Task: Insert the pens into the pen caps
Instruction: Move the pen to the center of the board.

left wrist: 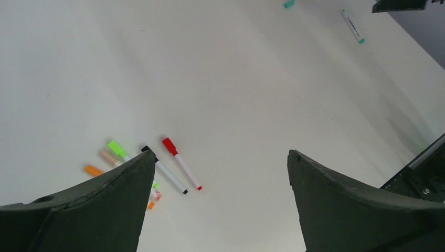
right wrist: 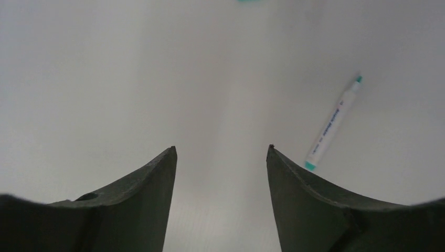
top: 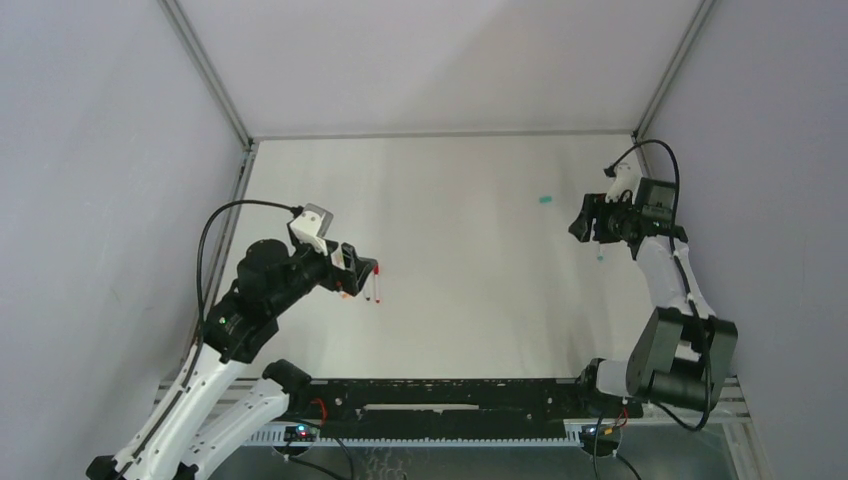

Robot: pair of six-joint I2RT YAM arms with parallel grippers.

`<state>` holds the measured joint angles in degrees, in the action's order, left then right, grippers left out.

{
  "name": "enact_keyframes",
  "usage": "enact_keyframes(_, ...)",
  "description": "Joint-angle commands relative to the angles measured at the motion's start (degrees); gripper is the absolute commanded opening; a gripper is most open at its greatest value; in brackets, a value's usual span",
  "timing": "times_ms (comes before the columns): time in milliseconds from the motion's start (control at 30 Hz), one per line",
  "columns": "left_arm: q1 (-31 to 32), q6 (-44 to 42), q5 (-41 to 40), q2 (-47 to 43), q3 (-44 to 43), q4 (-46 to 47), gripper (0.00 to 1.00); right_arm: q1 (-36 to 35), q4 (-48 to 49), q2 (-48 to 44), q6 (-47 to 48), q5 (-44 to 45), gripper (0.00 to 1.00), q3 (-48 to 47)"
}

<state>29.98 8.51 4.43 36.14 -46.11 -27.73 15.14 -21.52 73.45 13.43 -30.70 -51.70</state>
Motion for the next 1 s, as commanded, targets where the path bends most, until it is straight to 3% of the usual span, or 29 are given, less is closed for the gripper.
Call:
enact_keyframes(0,-1.35,-1.18,1.91,-1.00,1.52,0.47,0.99,-1.88,2.97,5.00,-5.93,11.31,0.67,-5.37)
enact_keyframes(300,-2.96,-1.00,0.82,-0.91,1.72,0.46,1.00,-5.91,0.90,15.14,-12.11,25.82,0.59,-11.71)
enact_keyframes(533,-4.04,-0.87,0.85,-0.10,1.82,0.57,1.00,-1.71,-0.80,19.00,-14.92,23.44,0.42,-11.03)
enact_keyframes(733,-4.22,-0.87,0.64,-0.20,2.00,0.57,1.00,-0.87,-0.63,21.93,-13.73,28.71,0.39,-11.05)
enact_keyframes(967,-4.22,-0.69,1.27,-0.04,1.92,0.57,1.00,1.44,-1.11,24.27,-14.07,28.47,0.34,-11.05)
